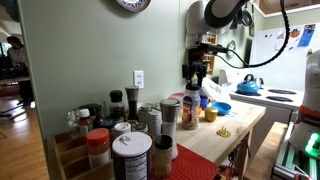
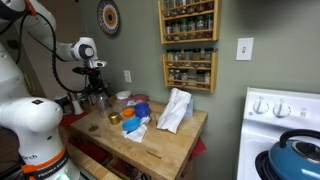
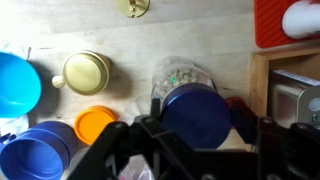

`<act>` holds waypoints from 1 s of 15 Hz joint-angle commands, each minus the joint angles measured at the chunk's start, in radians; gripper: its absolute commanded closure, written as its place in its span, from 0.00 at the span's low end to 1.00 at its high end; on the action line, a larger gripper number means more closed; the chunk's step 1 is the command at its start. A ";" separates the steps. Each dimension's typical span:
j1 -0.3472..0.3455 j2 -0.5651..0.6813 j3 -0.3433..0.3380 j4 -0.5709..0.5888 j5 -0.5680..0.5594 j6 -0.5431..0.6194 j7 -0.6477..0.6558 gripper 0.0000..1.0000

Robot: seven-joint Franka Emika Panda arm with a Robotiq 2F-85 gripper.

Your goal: Put the blue lid on the open container

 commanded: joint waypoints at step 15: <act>0.009 0.008 0.002 0.003 0.006 0.005 0.000 0.65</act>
